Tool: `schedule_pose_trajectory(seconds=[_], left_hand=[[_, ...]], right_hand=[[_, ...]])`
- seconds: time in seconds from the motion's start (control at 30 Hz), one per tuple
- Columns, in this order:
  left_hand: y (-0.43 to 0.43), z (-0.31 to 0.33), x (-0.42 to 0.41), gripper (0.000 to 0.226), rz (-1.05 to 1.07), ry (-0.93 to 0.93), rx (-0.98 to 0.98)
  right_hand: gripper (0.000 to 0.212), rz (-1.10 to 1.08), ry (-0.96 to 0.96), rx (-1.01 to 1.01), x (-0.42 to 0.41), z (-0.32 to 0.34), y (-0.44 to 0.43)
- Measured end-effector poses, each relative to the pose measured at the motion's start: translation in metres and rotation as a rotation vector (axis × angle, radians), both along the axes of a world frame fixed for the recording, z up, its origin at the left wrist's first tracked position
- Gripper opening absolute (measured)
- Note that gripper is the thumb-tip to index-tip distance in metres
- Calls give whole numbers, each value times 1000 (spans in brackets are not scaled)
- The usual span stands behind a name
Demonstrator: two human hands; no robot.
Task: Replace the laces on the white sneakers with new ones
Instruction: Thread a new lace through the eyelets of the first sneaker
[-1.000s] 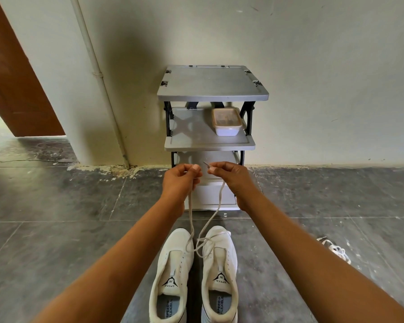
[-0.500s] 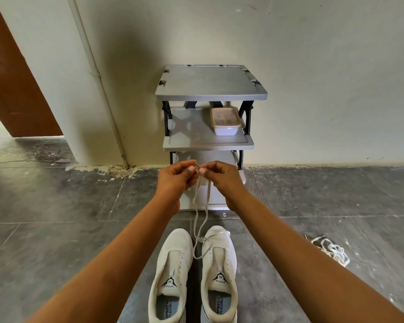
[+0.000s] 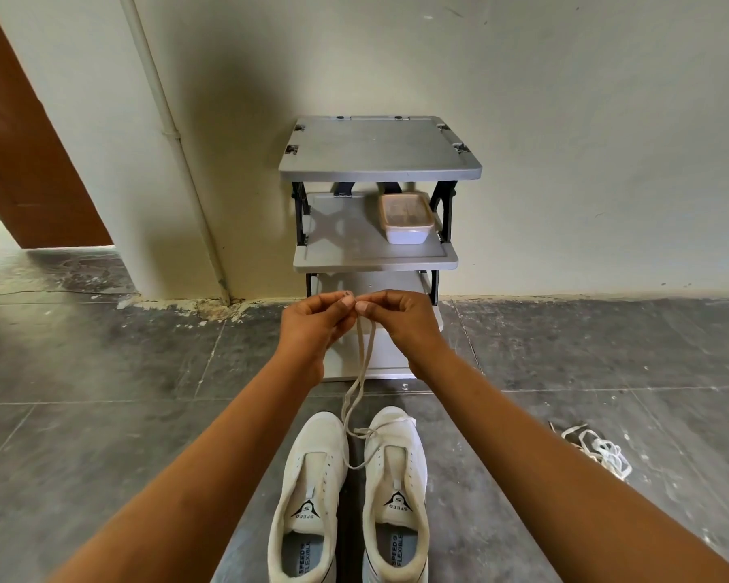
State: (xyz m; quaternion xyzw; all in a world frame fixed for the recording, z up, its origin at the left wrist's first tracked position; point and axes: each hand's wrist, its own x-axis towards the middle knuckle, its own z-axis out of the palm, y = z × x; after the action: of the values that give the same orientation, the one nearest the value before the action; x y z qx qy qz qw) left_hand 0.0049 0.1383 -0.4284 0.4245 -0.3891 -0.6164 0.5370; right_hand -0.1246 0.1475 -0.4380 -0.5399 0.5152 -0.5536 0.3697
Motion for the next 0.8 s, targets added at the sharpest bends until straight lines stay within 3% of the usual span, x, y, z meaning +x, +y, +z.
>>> schedule_pose_trajectory(seconds=[0.33,0.57,0.67,0.8], left_hand=[[0,-1,2,4,-17,-59,16],[0,4,-6,9,-2,-177,9],[-7,10,2,14,20,-81,105],[-20,18,22,17,125,153,169]], right_hand=[[17,-30,186,-11,3,0,-1],[34,279,137,212,5,3,8],[30,393,196,284,-4,3,11],[33,465,480,394,-22,-6,17]])
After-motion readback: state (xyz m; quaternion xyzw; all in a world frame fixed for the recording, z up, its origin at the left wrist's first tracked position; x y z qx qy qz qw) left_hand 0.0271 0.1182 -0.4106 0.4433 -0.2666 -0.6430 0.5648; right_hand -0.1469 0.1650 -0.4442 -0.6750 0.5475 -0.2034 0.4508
